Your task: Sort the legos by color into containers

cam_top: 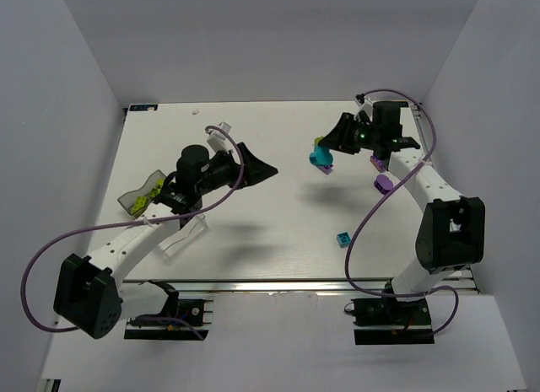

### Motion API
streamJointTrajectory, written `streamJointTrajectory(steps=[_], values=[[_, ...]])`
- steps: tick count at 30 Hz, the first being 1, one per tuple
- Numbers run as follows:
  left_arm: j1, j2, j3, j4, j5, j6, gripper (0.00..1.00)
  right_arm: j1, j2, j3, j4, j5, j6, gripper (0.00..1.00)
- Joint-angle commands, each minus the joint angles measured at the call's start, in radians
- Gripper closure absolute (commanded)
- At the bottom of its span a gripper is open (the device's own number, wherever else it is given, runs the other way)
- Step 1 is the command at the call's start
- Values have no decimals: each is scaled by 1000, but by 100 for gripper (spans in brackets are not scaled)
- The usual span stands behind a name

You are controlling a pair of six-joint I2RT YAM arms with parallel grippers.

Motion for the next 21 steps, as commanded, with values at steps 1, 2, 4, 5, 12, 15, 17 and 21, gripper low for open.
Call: streamJointTrajectory(steps=[1,2,4,5,12,15,17,21], values=[[-46,28,48,45,-42,37,2,23,-28,19,99,-77,128,100],[-73,34,58,45,-82,48,2,24,-26,24,100,-83,157,100],[-98,57,65,53,-113,74,2,34,-22,34,106,-100,231,100],[-116,66,77,51,-145,82,2,40,-22,39,108,-100,243,100],[-155,163,174,5,-214,154,2,92,-54,30,120,-102,302,100],[-166,200,200,5,-213,174,2,106,-67,12,129,-100,323,100],[-170,217,217,16,-213,177,2,110,-74,-1,138,-102,339,100],[-181,255,243,4,-217,188,2,118,-91,-27,151,-102,369,100]])
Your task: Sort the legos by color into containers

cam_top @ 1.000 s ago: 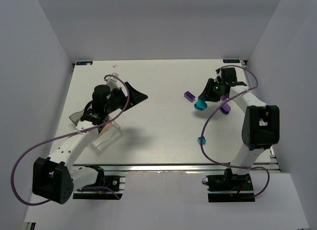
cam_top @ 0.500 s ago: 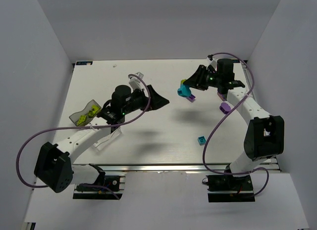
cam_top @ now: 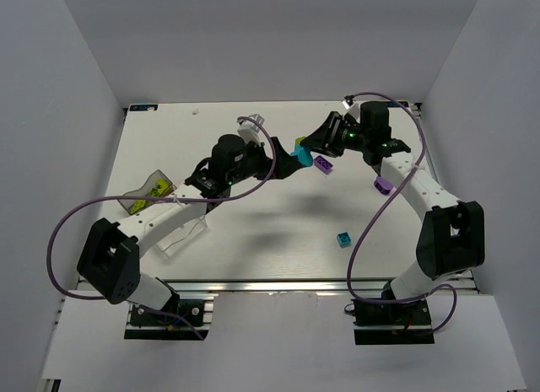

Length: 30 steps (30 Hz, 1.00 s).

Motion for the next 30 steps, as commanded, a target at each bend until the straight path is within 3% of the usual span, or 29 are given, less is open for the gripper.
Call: streamJointTrajectory(steps=[1,18,25,30], values=[[-15,9,48,-7,-22,33,2,6,-53,-14,58,-20,49,100],[-24,91,116,-7,-10,42,2,32,-76,-39,58,-6,29,100],[-24,113,123,-18,21,45,14,37,-88,-33,49,14,-28,100],[-23,130,133,-24,38,39,33,45,-96,-31,47,22,-45,100]])
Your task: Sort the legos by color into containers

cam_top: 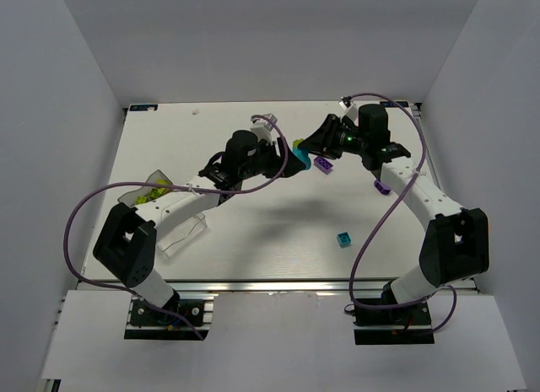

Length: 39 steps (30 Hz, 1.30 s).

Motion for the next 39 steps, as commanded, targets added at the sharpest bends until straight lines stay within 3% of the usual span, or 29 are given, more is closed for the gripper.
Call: streamJointTrajectory(steps=[1,11,15,18,19,21,22,23,27,31,35,39], values=[[-5,-1,45,-8,25,8,34,11,-41,14,26,10,-37,100],[-5,13,65,0,46,1,57,56,-61,20,-13,67,-124,100],[-6,11,58,1,65,-2,71,65,-69,17,-20,83,-146,100],[-5,2,48,6,76,-2,82,68,-73,20,-20,84,-161,73],[-5,-1,45,9,79,-2,85,70,-72,20,-23,84,-169,52],[-5,-13,41,15,79,-3,87,68,-78,22,-24,84,-207,33],[-5,-19,33,15,77,-3,87,70,-81,20,-17,81,-222,16],[-3,-24,29,15,76,-3,88,67,-90,17,-14,80,-239,11],[24,-71,-43,76,99,-52,89,47,-129,-41,37,-15,-376,11],[63,-142,-146,170,151,-112,90,-18,-204,-150,251,-210,-399,11],[109,-183,-203,259,215,-161,91,-64,-215,-204,330,-350,-439,11],[136,-194,-240,393,327,-230,91,-90,-190,-273,520,-657,-381,21]])
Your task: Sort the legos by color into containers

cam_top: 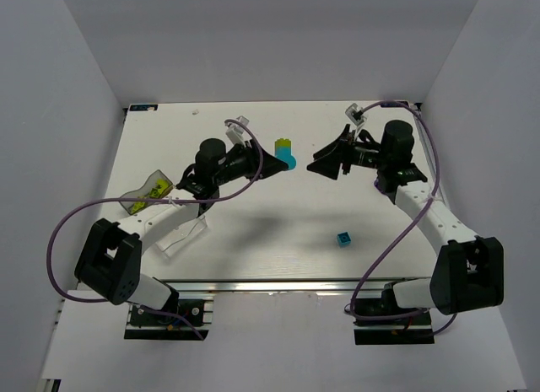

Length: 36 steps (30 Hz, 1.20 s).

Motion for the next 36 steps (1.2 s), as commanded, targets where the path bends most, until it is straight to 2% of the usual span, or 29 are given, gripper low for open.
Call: streamJointTrajectory(steps=[1,3,6,9,11,13,18,28,36], values=[[16,-52,-24,223,136,-100,91,-3,13,-55,256,-321,89,23],[17,-43,-36,286,214,-133,91,4,38,-76,414,-375,191,28],[17,-32,-36,353,292,-164,93,8,75,-55,384,-346,255,30],[17,-44,-36,345,317,-159,93,15,95,-43,440,-334,367,28],[17,-50,-33,320,317,-130,93,18,99,-49,546,-325,433,26],[17,-52,-33,318,318,-128,93,23,118,-40,563,-302,504,24],[17,-47,-45,338,317,-142,93,35,141,-29,669,-289,602,25],[17,-47,-65,352,317,-151,93,84,173,5,697,-237,639,32],[17,-41,-70,372,318,-162,94,89,190,11,674,-214,628,42]])
